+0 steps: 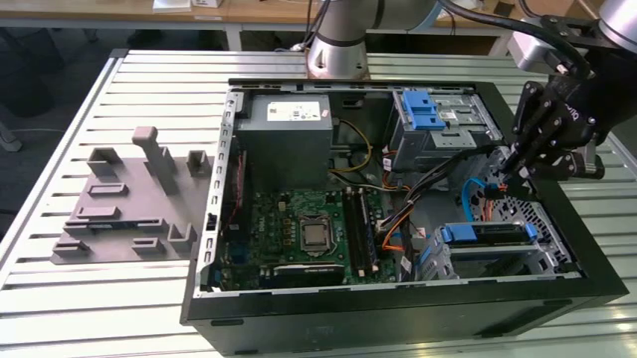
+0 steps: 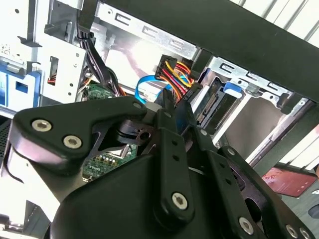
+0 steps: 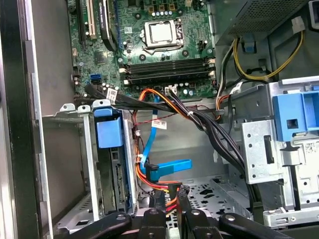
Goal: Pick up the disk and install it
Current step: 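Insert the first disk wire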
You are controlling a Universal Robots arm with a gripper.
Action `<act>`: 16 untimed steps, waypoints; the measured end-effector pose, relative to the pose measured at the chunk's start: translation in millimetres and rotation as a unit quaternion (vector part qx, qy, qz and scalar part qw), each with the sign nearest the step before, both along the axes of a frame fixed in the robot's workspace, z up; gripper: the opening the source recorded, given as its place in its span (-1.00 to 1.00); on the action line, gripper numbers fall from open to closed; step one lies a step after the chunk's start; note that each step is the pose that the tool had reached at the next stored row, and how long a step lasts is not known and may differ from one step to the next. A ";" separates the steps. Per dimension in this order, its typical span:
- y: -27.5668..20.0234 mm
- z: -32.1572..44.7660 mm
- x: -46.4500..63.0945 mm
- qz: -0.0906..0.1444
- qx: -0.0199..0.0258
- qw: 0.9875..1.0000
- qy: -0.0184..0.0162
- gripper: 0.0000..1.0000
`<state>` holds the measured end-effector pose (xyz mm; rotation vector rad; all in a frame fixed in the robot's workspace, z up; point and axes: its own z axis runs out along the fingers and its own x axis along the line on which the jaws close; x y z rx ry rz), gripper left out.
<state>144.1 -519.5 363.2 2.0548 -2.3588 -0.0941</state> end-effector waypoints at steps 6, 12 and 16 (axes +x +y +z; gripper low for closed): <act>0.0 -2.2 0.4 -0.008 -0.012 1.000 0.000 -0.53; 0.1 -2.9 0.8 -0.016 -0.020 1.000 0.000 -0.53; 0.2 -1.4 0.8 -0.018 -0.022 1.000 0.000 -0.53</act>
